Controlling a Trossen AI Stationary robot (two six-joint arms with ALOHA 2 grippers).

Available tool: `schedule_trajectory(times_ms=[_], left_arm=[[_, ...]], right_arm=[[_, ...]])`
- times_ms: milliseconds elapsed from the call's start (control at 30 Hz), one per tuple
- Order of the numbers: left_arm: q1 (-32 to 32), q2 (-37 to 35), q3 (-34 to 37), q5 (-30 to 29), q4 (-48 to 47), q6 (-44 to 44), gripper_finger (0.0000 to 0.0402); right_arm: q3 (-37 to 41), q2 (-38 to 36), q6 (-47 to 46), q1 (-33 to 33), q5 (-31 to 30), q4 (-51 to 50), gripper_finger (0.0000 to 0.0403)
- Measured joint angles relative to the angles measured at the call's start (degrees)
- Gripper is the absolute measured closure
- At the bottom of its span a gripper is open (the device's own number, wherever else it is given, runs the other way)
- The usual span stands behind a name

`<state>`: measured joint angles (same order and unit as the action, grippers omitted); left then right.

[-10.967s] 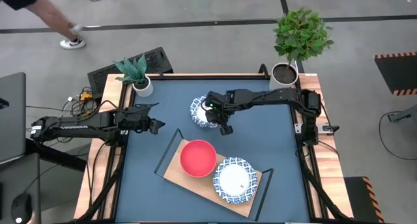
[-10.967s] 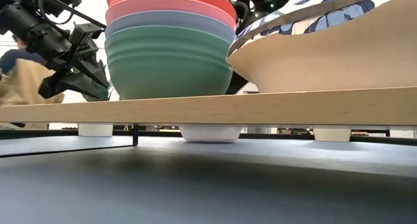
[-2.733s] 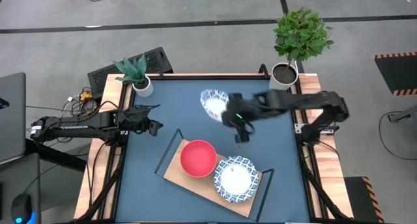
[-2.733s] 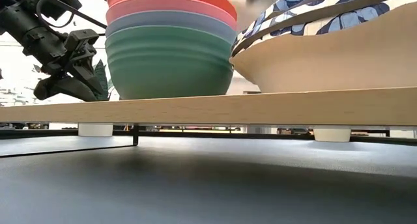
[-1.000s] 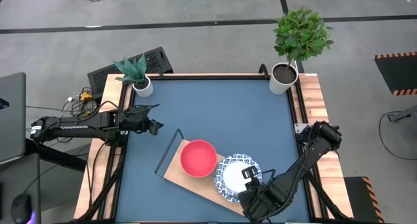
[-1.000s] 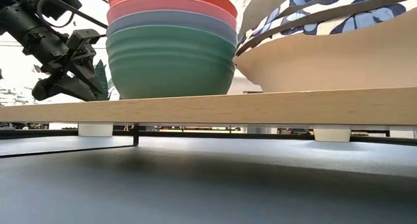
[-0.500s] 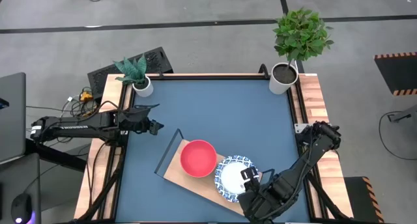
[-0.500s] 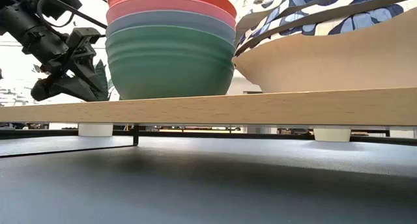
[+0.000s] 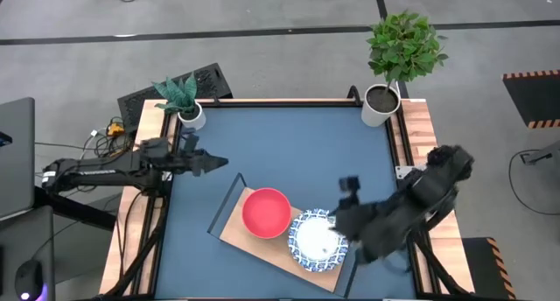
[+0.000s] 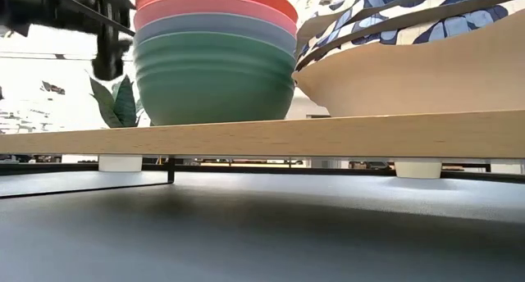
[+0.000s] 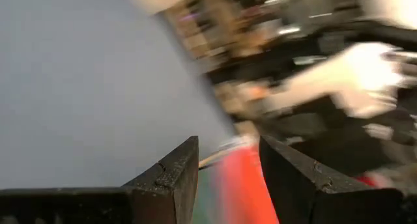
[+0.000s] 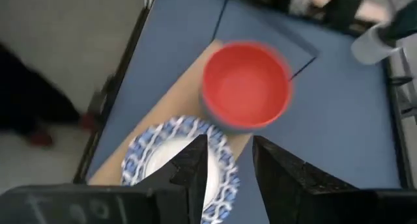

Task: Place and stack bowls onto a shelf
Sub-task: Return to Home Position

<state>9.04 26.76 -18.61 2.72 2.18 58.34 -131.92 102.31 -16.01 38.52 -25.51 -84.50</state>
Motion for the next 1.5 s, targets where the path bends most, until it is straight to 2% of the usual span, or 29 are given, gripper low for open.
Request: schedule_trajectory(times_ms=[133, 233, 300, 367, 467, 567, 667, 733, 833, 933, 1167, 1267, 1367, 1500], left_arm=[[-0.02, -2.27, 0.0, 4.19, 15.67, -2.66, 0.0255], [-0.02, -4.39, 0.0, 5.06, 25.78, -5.68, 0.0255], [-0.01, -6.11, -0.05, 4.96, 30.0, -6.26, 0.0255], [-0.02, -7.96, -0.64, 3.42, 30.36, -7.31, 0.0255], [0.0, -10.79, -3.57, 1.8, 22.93, -11.02, 0.0255], [-0.03, -13.02, -9.56, -1.06, 5.01, -16.1, 0.0255], [-0.02, -13.37, -17.05, -7.46, -14.03, -21.43, 0.0255], [-0.02, -12.88, -22.1, -13.26, -23.46, -24.57, 0.0255], [-0.01, -12.18, -27.91, -21.58, -32.29, -27.25, 0.0255], [0.0, -12.19, -30.23, -25.34, -35.13, -28.73, 0.0255], [0.0, -12.65, -26.41, -24.11, -36.44, -28.5, 0.0255], [-0.02, -12.69, -24.96, -24.15, -38.83, -26.01, 0.0255], [0.0, -14.1, -24.48, -23.97, -43.49, -24.66, 0.0255], [0.0, -18.89, -22.25, -24.91, -44.49, -24.93, 0.0255]], right_arm=[[-2.39, -5.12, 0.07, -2.13, 0.21, -0.33, 0.0261], [-2.44, -9.7, 0.06, -3.9, 0.15, -0.54, 0.0261], [-2.47, -12.25, 0.25, -5.08, 0.07, -0.35, 0.026], [-2.49, -14.3, 5.07, -5.97, -0.14, -0.08, 0.0259], [-2.4, -17.31, 12.34, -8.15, 0.0, 1.42, 0.0259], [-2.38, -21.45, 14.21, -12.55, 1.47, 2.15, 0.0259], [-0.71, -26.0, 14.48, -16.46, 4.24, 3.33, 0.0259], [1.74, -29.14, 14.94, -18.91, 6.73, 5.33, 0.0259], [8.45, -34.47, 16.89, -22.06, 10.98, 11.93, 0.0259], [19.22, -41.33, 17.81, -24.41, 13.49, 20.81, 0.0259], [51.5, -60.11, 13.53, -29.34, 13.81, 42.53, 0.0259], [63.06, -68.1, 11.84, -30.51, 13.79, 52.27, 0.0259], [71.44, -75.29, 9.74, -31.17, 13.87, 57.38, 0.0259], [79.68, -83.08, 7.27, -31.21, 13.7, 61.52, 0.0259]])
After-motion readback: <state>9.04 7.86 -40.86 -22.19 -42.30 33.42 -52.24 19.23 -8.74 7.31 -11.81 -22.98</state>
